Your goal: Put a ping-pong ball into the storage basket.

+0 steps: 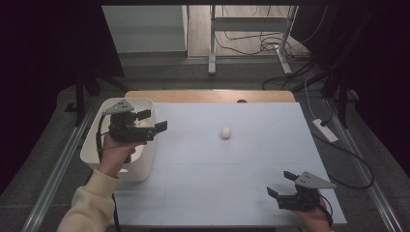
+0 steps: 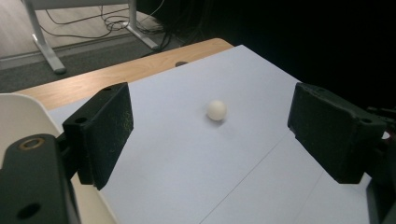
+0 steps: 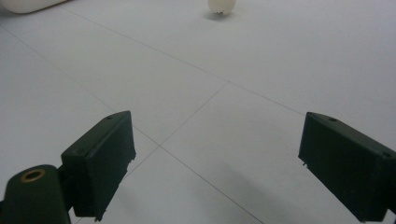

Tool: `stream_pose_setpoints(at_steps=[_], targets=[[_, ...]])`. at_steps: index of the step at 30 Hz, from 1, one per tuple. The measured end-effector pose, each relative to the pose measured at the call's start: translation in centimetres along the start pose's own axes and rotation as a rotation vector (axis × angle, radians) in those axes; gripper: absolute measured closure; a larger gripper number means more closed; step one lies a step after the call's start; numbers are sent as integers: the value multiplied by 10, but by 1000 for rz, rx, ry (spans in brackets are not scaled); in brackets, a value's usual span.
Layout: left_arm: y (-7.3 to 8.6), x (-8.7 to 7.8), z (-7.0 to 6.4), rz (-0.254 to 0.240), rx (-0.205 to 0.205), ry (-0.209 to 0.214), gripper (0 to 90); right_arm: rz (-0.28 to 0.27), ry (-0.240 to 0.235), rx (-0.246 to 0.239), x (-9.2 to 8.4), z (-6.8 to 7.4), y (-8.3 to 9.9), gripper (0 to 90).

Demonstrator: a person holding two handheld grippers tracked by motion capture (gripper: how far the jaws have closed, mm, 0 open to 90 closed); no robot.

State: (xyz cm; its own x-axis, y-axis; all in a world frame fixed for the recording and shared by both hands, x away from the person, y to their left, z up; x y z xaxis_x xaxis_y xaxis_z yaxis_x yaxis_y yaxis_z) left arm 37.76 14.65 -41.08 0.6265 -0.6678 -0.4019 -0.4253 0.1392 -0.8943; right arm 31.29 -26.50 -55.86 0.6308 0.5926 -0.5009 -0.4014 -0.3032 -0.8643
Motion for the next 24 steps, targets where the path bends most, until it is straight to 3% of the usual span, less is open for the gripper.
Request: stream_pose_setpoints(at_steps=[24], targets=[[-4, 19, -29, 12, 36, 69, 151, 0, 2, -4, -1, 0, 0, 108]])
Point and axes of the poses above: each handheld gripper's, and its own axes: x roughly forward along the jaws, y roughly out of its underside, z roughly to its left, the point moved 9 cm from there along x, roughly forward along the jaws, and after that the axes turned 2 degrees about x, right-handed, at the moved point
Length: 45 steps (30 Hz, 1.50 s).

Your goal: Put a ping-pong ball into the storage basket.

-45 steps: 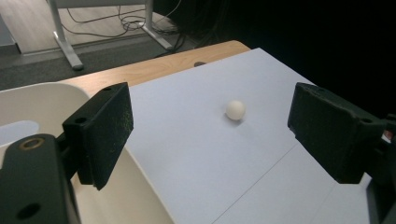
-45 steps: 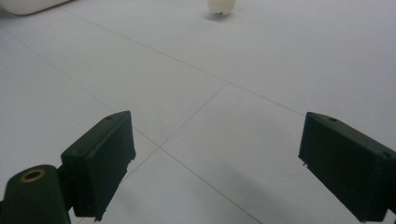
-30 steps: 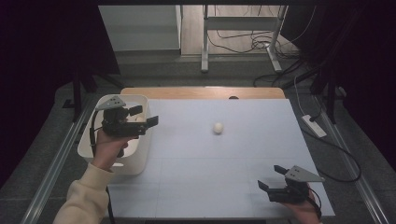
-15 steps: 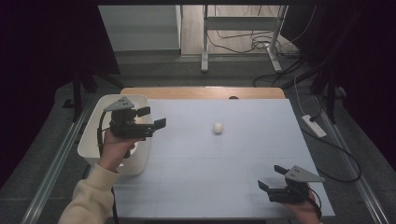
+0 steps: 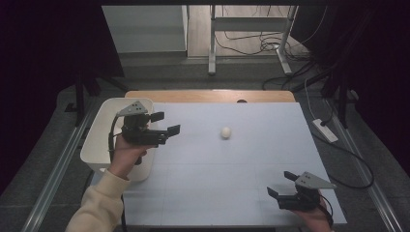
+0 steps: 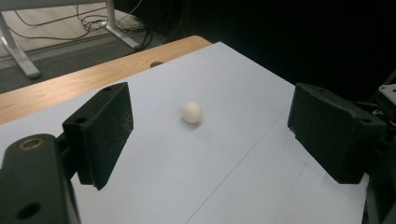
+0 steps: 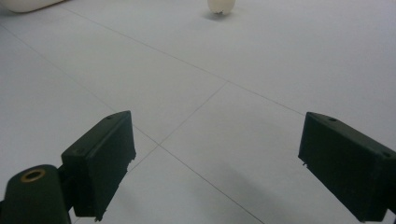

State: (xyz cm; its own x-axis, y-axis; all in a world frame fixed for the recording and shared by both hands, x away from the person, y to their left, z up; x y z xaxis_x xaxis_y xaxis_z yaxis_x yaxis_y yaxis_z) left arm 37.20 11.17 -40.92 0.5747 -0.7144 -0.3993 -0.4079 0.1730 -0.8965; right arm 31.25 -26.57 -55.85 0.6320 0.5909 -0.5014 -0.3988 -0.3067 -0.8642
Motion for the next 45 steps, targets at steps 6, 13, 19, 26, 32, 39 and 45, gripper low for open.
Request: stream_pose_setpoints(at_steps=[6, 13, 19, 26, 32, 39, 45], targets=[[0, 6, -5, 8, 7, 14, 151, 0, 0, 0, 0, 0, 0, 108], [0, 14, -12, 19, 13, 31, 151, 0, 1, 0, 0, 0, 0, 108], [-1, 18, -17, 24, 19, 39, 151, 0, 0, 0, 0, 0, 0, 108], [-1, 24, -21, 30, 23, 53, 150, 0, 0, 1, 0, 0, 0, 108], [-2, 30, -23, 32, 20, 65, 150, -4, -1, 5, 1, -1, -2, 108], [-1, 37, -25, 41, 18, 79, 150, -9, 4, 9, 1, -2, -3, 108], [-1, 44, -27, 48, 19, 91, 151, -13, 3, 13, 2, -2, -5, 108]])
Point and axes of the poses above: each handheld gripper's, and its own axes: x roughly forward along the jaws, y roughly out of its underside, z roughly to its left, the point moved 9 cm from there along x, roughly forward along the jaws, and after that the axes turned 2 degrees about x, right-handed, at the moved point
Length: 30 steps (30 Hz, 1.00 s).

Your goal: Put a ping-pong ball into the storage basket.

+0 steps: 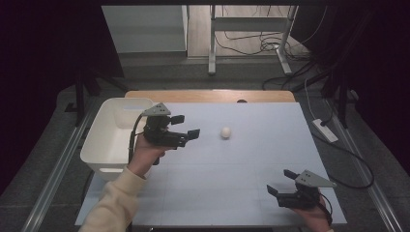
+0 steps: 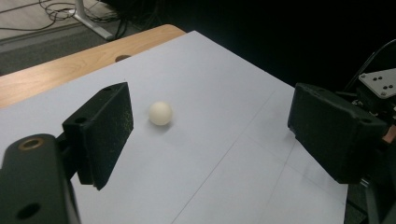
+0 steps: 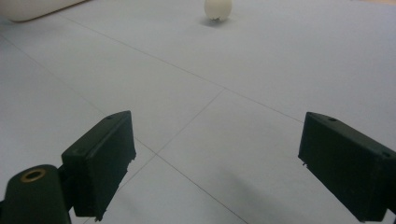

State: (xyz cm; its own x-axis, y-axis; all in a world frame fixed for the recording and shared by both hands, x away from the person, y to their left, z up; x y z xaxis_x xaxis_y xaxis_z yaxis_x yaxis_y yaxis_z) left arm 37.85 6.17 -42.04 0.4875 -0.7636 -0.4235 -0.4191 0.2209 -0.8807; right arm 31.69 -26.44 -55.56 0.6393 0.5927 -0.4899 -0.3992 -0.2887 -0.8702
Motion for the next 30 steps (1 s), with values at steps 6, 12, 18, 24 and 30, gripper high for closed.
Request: stream_pose_setpoints(at_steps=[6, 12, 18, 24, 30], targets=[[1, 7, -4, 13, 4, 5, 150, 3, 0, -5, 1, 0, 1, 109], [1, 11, -7, 23, 14, 6, 150, 4, -7, -4, 2, 0, 0, 110], [3, 18, -7, 39, 14, 9, 149, 4, -15, -9, 4, 0, 0, 110], [6, 24, -7, 57, 17, 12, 148, 1, -14, -15, 2, 2, 0, 110], [8, 33, -4, 74, 11, 11, 149, -1, -8, -13, 1, 2, 0, 110]])
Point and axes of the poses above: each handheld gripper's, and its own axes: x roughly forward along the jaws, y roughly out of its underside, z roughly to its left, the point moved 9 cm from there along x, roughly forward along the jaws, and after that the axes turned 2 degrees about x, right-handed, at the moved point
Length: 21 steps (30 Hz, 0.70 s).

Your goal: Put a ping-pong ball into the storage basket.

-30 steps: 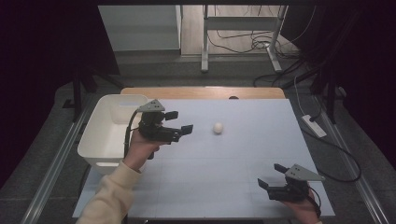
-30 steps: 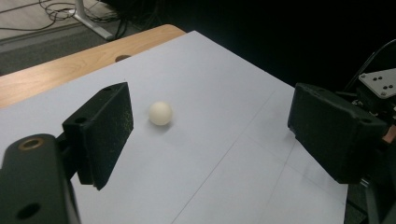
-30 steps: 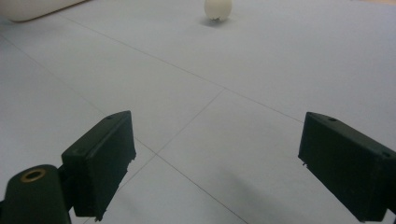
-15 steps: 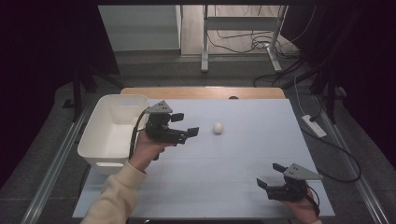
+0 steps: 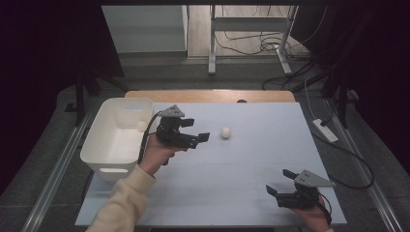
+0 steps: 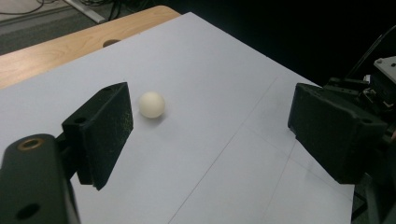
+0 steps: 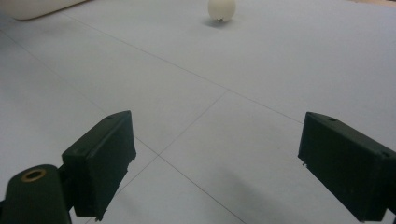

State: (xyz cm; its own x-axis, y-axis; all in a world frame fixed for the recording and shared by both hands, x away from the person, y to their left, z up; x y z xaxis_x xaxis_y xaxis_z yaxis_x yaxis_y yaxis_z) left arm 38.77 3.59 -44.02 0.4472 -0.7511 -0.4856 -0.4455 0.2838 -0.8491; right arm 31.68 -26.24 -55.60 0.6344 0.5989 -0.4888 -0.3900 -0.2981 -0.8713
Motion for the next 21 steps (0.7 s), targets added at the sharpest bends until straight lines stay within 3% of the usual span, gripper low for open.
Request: stream_pose_setpoints(at_steps=[21], targets=[[8, 26, 3, 67, -3, -4, 146, 0, 3, 0, -2, 0, 1, 110]])
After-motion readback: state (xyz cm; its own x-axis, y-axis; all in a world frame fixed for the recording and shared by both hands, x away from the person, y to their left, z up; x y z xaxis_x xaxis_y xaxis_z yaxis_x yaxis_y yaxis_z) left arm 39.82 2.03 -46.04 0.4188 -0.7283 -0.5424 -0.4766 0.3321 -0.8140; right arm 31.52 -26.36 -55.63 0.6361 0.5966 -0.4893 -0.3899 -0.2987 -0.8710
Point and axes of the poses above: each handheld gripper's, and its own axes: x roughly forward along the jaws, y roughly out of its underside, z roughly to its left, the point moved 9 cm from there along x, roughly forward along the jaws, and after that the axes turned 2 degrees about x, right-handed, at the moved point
